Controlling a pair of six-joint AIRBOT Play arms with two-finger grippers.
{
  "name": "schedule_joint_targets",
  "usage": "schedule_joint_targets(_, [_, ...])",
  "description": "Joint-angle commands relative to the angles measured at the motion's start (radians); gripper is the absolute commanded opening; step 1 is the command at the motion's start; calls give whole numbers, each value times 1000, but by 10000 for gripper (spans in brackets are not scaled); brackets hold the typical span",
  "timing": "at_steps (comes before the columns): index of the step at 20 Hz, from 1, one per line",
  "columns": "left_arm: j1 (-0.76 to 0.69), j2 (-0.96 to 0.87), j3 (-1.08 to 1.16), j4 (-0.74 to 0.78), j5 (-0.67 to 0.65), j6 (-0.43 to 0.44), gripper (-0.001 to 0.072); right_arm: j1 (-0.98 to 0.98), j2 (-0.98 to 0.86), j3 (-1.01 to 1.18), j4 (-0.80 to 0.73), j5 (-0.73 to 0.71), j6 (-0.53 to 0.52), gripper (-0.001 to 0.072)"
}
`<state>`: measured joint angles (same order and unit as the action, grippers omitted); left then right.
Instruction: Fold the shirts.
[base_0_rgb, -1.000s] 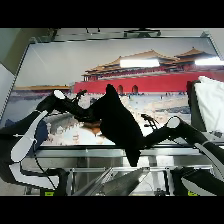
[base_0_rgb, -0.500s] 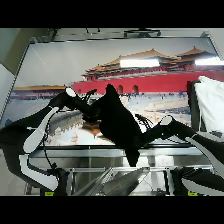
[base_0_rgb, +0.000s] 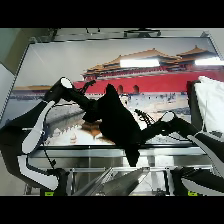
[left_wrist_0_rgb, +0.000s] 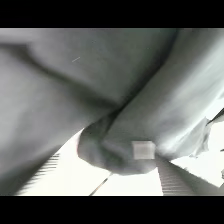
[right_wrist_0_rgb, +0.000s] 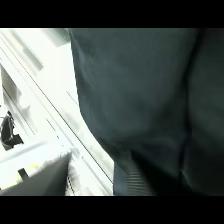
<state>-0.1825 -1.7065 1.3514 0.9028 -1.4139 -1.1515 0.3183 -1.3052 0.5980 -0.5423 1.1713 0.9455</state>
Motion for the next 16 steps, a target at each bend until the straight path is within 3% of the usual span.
schedule_joint_targets(1, [83,24,2,56,-41,-21,715,-84,14,6,-87,60,27,441])
schedule_joint_targets(3, [137,25,-27,56,-34,-32,715,-125,11,6,-106,38,26,444])
schedule_joint_targets(4, [156,25,-50,55,-18,-31,714,-126,8,6,-106,19,22,492])
schedule_joint_targets(5, [168,25,-80,56,8,-31,714,-122,2,6,-105,-3,23,611])
schedule_joint_targets(10, [172,25,-190,56,146,-7,713,-66,-56,6,-73,-39,22,616])
schedule_joint_targets(15, [126,22,-179,46,196,0,694,-13,-104,6,-42,-40,19,613])
schedule_joint_targets(16, [109,22,-176,38,201,0,693,-9,-107,6,-36,-39,19,549])
